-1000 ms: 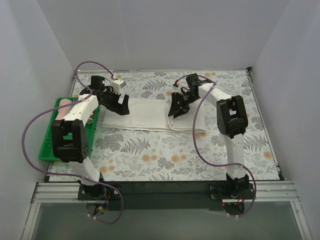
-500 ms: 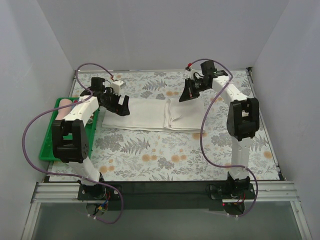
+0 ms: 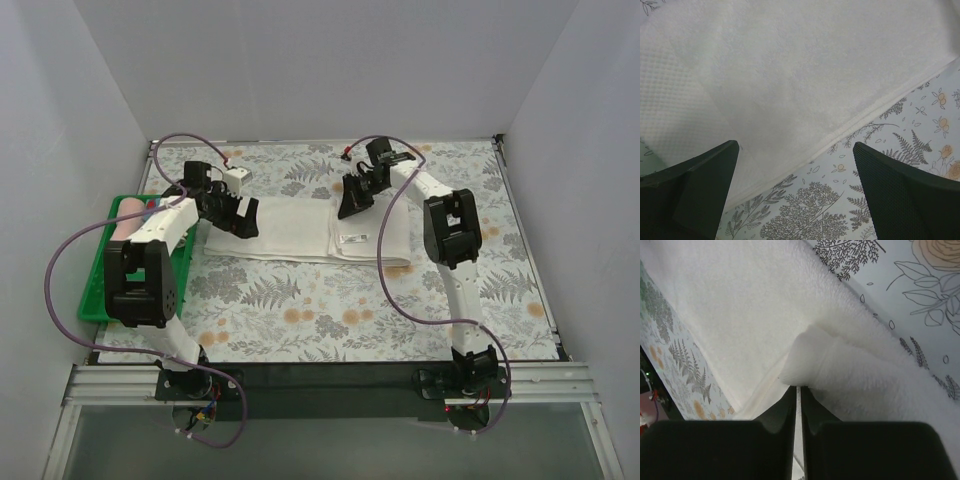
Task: Roll the towels
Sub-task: Fold the towel
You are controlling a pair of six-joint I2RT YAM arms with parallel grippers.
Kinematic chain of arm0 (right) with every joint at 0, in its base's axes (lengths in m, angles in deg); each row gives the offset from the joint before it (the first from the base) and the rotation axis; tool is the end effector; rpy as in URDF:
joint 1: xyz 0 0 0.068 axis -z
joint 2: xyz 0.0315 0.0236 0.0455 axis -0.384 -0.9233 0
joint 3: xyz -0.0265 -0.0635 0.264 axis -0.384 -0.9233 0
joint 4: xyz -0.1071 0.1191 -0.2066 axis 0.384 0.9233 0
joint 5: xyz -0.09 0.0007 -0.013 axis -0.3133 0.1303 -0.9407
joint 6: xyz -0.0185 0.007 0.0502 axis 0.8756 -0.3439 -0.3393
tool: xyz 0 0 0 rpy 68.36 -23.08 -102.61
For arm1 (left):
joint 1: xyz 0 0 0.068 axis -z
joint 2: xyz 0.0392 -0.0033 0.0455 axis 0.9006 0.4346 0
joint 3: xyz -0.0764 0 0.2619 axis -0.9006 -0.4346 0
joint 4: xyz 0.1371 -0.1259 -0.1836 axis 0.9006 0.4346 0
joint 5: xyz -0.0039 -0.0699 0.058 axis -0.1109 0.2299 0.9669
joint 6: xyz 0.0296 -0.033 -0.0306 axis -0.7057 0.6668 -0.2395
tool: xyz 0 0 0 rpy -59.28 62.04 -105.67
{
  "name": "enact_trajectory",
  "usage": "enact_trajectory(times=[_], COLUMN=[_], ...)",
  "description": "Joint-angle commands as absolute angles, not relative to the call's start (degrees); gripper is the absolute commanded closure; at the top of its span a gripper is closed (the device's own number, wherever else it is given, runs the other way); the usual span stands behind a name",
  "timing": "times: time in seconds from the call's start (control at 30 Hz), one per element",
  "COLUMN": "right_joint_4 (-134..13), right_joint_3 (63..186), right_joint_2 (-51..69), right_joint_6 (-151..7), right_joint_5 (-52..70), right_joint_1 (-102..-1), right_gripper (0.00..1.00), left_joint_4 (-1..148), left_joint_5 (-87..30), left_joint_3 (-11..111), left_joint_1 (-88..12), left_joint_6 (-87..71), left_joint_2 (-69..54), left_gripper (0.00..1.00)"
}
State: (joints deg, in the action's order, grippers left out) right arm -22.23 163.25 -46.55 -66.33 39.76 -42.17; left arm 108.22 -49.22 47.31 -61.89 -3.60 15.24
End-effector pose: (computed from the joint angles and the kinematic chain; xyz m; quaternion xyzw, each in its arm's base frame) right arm 0.4737 0.1922 0.1698 -0.2269 0.8885 0.3584 0.1749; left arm 0.3503 -0.0317 0.2189 -0.0477 0.9389 -0.2770 0.1985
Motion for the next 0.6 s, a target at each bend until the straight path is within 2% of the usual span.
enact_trajectory(times=[0.0,0.03,0.17,0.3,0.37,0.43,0.47,0.5,0.57], right_joint_4=[-24.6,-24.96,-24.79,-22.6,-20.14,-15.58,-13.99,-11.45,-9.94], right_joint_3=[166.64,166.64,163.58,158.39,157.76,157.85,157.93,157.85,156.36], right_joint_2=[-49.06,-49.5,-45.93,-35.37,-30.99,-29.73,-29.82,-29.99,-30.95], right_joint_6=[-68.33,-68.59,-66.32,-61.66,-58.76,-53.23,-51.04,-46.66,-43.91], right_joint_5=[39.73,40.43,43.78,43.43,42.3,36.09,33.09,30.1,24.64], right_joint_1=[-42.44,-42.62,-42.27,-39.03,-35.69,-33.23,-32.87,-32.78,-32.78], right_gripper=[0.88,0.85,0.57,0.51,0.5,0.53,0.61,0.66,0.77], left_joint_4=[107.95,107.95,108.56,109.09,108.65,108.04,107.95,108.04,108.3], left_joint_5=[-47.3,-47.21,-47.3,-45.46,-43.45,-41.51,-40.89,-40.36,-39.92], left_joint_3=[46.07,45.54,45.44,46.41,46.76,47.64,48.17,49.13,50.28], left_joint_1=[-62.22,-62.13,-61.87,-60.64,-59.58,-58.45,-58.09,-57.83,-57.3], left_joint_6=[-4.45,-4.37,-3.75,-3.31,-2.96,-2.26,-2.0,-1.65,0.1], left_joint_2=[11.88,11.88,12.93,14.25,14.51,15.65,16.35,17.93,19.69], left_gripper=[0.05,0.05,0.04,0.05,0.11,0.21,0.28,0.47,0.65])
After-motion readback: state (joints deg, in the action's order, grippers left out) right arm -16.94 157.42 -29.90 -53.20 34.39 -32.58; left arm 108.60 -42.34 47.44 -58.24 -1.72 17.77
